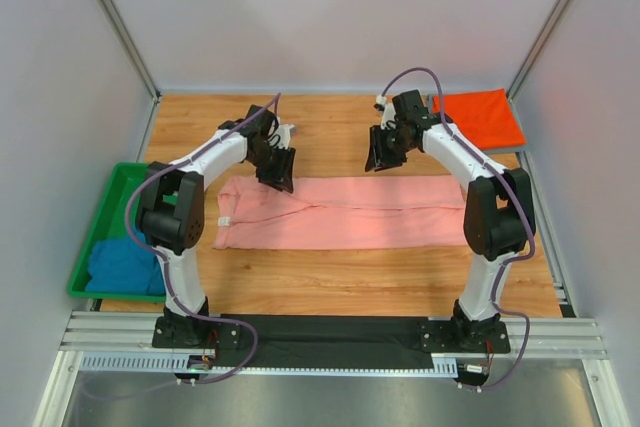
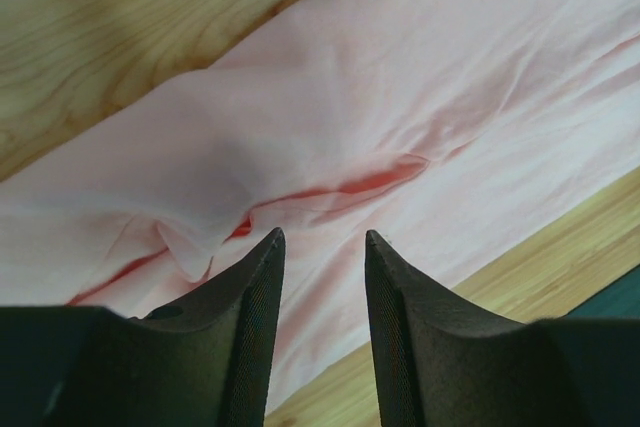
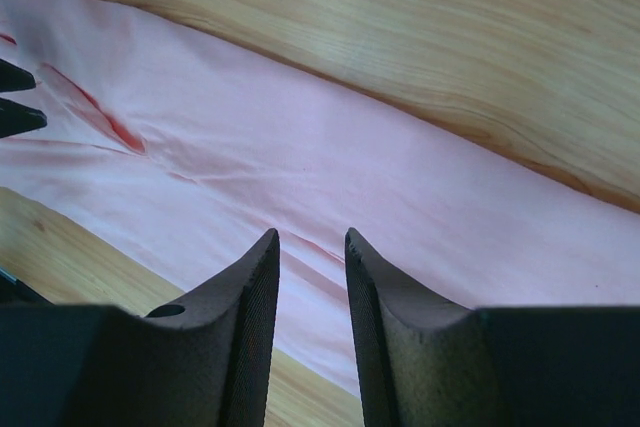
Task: Fold and stack the t-shirts
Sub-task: Fold the tshirt
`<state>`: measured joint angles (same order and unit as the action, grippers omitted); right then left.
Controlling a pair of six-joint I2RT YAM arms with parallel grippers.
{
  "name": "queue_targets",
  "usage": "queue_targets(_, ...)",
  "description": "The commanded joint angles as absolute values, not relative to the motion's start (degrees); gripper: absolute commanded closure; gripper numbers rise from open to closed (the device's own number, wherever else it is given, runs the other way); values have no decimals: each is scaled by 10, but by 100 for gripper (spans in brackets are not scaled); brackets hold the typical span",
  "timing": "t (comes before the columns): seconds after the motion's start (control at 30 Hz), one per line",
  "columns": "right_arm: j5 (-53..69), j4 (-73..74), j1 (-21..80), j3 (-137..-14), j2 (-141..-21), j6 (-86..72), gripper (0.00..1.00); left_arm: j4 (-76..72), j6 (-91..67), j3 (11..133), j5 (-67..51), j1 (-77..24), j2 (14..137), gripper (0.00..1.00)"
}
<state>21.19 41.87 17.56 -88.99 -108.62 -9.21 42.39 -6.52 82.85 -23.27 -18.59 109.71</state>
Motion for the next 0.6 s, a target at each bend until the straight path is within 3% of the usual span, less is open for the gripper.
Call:
queue_targets(0.0, 226, 395, 178, -881, -1049, -91, 66, 413, -36, 861, -207, -187, 1114, 55)
queue_targets(0.33, 270, 367, 187, -885, -1067, -108, 64, 428, -26, 881, -154, -197, 1119, 55)
queue_targets(0.57, 273, 331, 263, -946, -1130, -98, 55, 495, -133, 908, -106, -128, 1068, 54)
